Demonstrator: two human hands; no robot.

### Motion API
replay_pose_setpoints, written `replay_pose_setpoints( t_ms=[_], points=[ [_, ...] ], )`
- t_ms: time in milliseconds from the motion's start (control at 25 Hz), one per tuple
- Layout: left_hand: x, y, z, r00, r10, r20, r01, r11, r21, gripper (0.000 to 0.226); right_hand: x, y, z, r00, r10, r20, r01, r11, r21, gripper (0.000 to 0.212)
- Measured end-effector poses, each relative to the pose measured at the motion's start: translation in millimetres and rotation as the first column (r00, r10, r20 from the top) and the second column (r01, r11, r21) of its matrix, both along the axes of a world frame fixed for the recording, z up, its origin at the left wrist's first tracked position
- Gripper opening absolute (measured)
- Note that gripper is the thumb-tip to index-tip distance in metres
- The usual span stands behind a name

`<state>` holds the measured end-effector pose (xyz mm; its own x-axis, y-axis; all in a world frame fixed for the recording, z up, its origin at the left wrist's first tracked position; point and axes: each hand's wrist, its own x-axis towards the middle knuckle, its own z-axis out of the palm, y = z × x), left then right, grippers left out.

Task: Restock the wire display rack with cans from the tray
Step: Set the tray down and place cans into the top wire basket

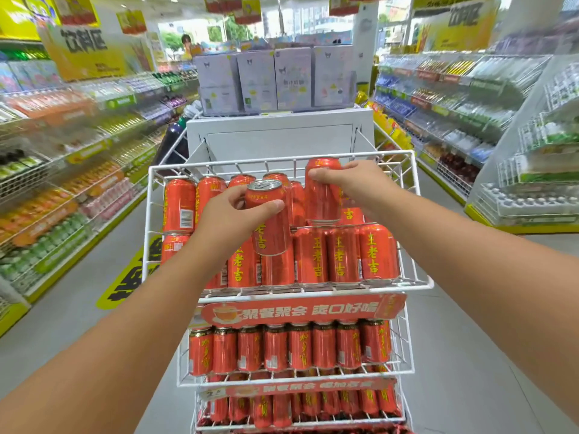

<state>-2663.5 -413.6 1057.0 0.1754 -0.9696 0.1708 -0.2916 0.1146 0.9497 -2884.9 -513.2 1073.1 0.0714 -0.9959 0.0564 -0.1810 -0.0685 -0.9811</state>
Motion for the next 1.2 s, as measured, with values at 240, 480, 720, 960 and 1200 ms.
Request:
replay_pose_setpoints(
  t_ms=[240, 480, 720, 960, 1200],
  points=[
    [0.4, -10.3, -3.9, 1.0, 0.019, -0.011, -0.019, 1.0, 0.007, 0.039, 21.7, -37.2, -21.7, 0.998, -0.059, 0.009, 0.057, 0.992, 0.112, 0.064],
    [2.1, -18.2, -4.8, 0.998, 0.001, -0.055, -0.001, 1.0, 0.009, 0.024, 40.6, -44.0, -17.7, 0.993, -0.115, 0.015, 0.111, 0.979, 0.17, 0.064],
    [3.6, -20.7, -2.6, 0.994, -0.046, -0.103, 0.046, 0.999, -0.006, 0.028, 47.6, -41.9, -20.6, 0.964, -0.239, -0.116, 0.255, 0.956, 0.145, 0.071],
    [-0.2, -19.5, -0.7, 0.993, -0.067, -0.098, 0.068, 0.998, 0.006, 0.027, 45.9, -42.5, -24.8, 0.911, -0.239, -0.337, 0.274, 0.96, 0.061, 0.085],
    [-9.9, -17.6, -0.5, 0.998, -0.019, -0.055, 0.021, 0.999, 0.044, 0.02, 28.9, -3.1, -34.5, 0.946, -0.197, -0.257, 0.179, 0.98, -0.092, 0.071]
  ],
)
